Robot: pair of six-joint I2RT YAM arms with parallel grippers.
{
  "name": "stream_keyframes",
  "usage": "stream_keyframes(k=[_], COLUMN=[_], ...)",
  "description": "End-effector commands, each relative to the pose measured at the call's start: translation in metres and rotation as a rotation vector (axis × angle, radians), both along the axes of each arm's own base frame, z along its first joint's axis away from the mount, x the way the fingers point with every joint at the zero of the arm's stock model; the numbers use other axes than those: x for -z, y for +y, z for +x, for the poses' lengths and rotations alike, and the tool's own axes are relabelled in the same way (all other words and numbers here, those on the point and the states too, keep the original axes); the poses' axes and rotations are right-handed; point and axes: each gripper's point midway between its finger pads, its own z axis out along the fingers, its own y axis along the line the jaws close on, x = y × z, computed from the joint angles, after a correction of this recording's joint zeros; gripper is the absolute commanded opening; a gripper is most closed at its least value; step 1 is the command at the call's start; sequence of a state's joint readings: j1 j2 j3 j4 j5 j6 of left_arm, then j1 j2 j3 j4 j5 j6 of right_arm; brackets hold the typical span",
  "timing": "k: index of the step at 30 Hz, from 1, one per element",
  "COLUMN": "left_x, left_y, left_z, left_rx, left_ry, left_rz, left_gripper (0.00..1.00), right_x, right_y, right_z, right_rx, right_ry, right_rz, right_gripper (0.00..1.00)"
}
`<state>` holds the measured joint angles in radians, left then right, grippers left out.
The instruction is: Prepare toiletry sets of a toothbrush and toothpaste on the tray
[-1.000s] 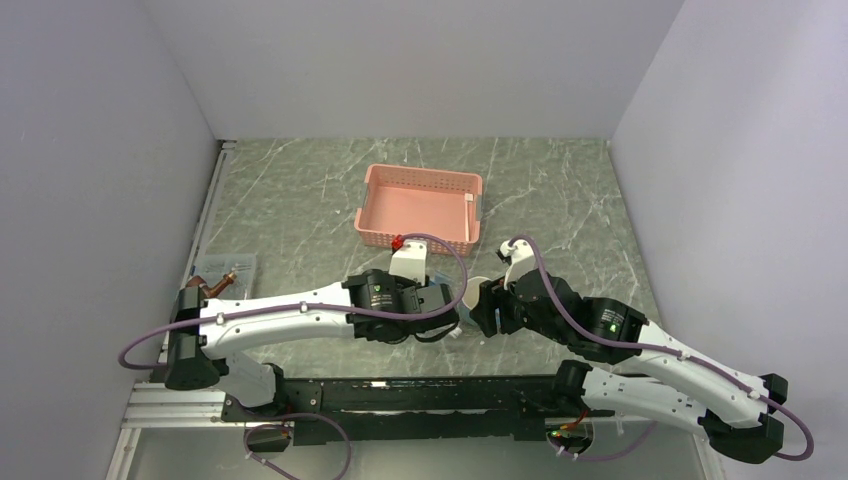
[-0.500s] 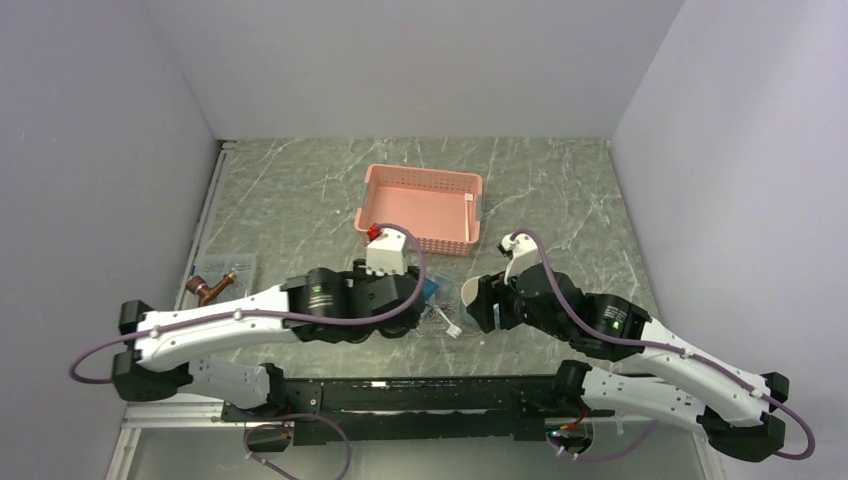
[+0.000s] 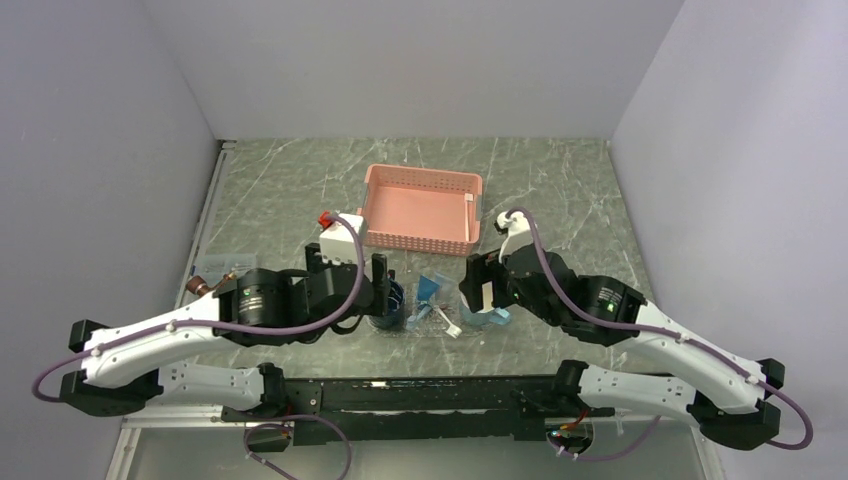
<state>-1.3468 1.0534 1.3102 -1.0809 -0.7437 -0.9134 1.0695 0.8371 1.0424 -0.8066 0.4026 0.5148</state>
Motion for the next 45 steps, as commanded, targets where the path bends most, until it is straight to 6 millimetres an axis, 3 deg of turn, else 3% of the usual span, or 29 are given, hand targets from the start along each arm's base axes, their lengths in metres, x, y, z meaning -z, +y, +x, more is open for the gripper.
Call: stream_keyframes(k=[1,5,9,16,24,35,40,45], left_x=[-0.018,-0.027,-0.030,-0.026,-0.004,0.033,0.046,0.046], left_y=[0.033,0.058,0.080,0.109,0.137,0.189,0.200,0.206], left_z=[0.013,0.021,0.030,0.049,0.075,0.112,0.119,0.116], left_rx=[-0.043,-0.087,-0.112,-0.163,-0.249,-0.424,-0.486,-0.508], left_ry=[-0.087,-0.130,-0.162,-0.187,-0.155,-0.116,-0.108,-0.122], left_rz=[0.034,0.040,0.062,0.112,0.174,0.206,0.212,0.212], left_gripper=[0.86,0.99,0.99,1.00,0.99,0.99,0.99,0.99], right_x=[-0.027,-0.037,-0.044,-0.039,-0.019,0.017,0.036,0.033], right_y=[-0.009,-0.016,-0.026,-0.063,-0.100,-0.178,-0.183,-0.187], right_z=[0.018,0.032,0.051,0.098,0.132,0.143,0.143,0.142], right_rx=[0.073,0.123,0.171,0.286,0.435,0.768,0.820,0.846], right_ry=[-0.083,-0.141,-0.176,-0.165,-0.128,-0.095,-0.072,-0.075], right_rz=[-0.041,-0.085,-0.114,-0.129,-0.116,-0.080,-0.070,-0.072], right_gripper=[0.94,1.00,1.00,1.00,1.00,1.00,1.00,1.00])
